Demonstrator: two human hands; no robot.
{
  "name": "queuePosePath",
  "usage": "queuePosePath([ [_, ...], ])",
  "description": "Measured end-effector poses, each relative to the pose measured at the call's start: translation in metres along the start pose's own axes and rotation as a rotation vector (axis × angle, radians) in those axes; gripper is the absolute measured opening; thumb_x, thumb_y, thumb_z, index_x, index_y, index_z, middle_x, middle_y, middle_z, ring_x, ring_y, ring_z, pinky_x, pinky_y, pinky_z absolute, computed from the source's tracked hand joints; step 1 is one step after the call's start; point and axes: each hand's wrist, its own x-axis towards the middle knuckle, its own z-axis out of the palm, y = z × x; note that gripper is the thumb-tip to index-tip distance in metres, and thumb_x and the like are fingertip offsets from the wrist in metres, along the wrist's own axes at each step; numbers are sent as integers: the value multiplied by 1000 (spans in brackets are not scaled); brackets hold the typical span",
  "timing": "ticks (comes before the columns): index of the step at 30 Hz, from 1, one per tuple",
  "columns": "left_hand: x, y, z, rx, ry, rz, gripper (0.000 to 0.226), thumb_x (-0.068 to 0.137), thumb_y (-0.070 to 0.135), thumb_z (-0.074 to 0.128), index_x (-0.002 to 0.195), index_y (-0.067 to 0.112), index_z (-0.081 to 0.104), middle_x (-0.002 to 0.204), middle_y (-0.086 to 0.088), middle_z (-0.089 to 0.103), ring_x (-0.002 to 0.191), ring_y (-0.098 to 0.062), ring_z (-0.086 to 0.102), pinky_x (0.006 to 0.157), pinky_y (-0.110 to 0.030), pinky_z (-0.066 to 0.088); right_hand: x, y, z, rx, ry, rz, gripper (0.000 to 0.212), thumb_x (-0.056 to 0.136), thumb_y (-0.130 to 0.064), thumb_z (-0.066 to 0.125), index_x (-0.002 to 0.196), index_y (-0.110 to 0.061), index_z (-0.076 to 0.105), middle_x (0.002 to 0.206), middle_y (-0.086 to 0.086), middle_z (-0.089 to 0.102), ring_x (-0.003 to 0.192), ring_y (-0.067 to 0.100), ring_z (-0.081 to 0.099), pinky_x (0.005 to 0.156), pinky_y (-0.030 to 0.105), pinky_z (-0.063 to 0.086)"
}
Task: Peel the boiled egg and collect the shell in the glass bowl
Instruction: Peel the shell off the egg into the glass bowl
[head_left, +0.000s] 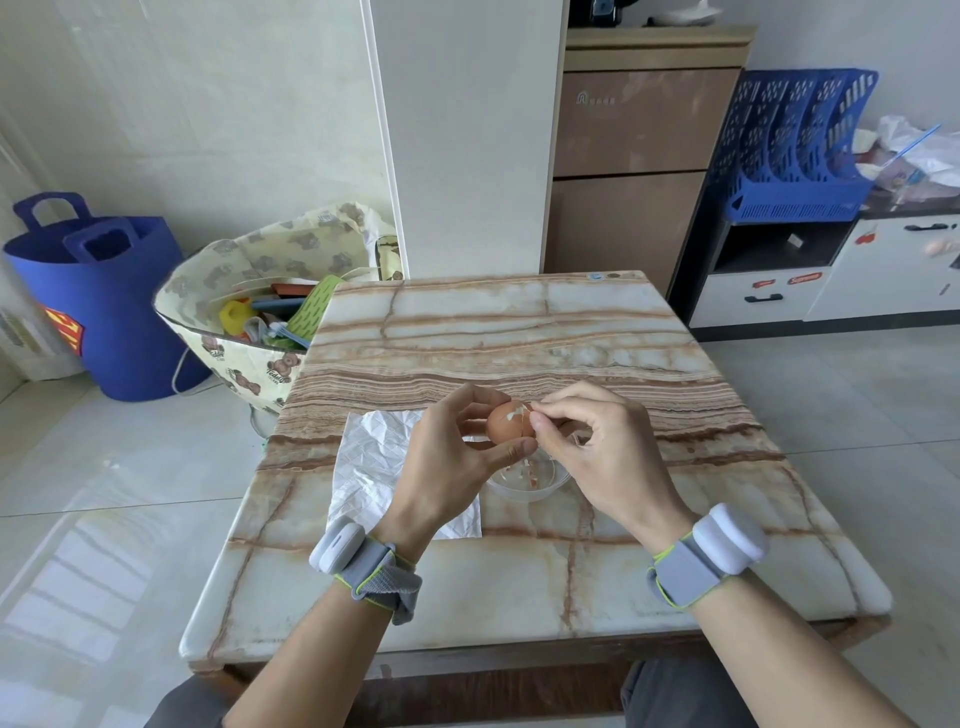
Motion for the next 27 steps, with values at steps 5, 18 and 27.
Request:
queuePosePath([
  [5,0,-1,0,13,2,1,46,69,18,96,108,16,70,100,-1,78,89,-12,75,71,-21,58,0,2,2,-66,18,-66,6,90,-6,77,85,-8,79,84,-3,70,74,14,67,64,37,55],
  [18,1,-2,-2,-44,8,-9,44,70,10,94,106,18,69,98,0,78,88,-10,75,71,-18,57,3,2,0,54,51,102,15,92,-7,74,80,-15,75,78,-8,73,73,13,71,68,34,58],
  [27,2,-3,-5,-36,11,7,44,71,8,93,106,21,69,100,2,77,89,-9,74,74,-18,57,-1,4,-3,48,23,139,13,89,-6,79,81,-16,77,78,-7,73,70,14,70,65,34,57],
])
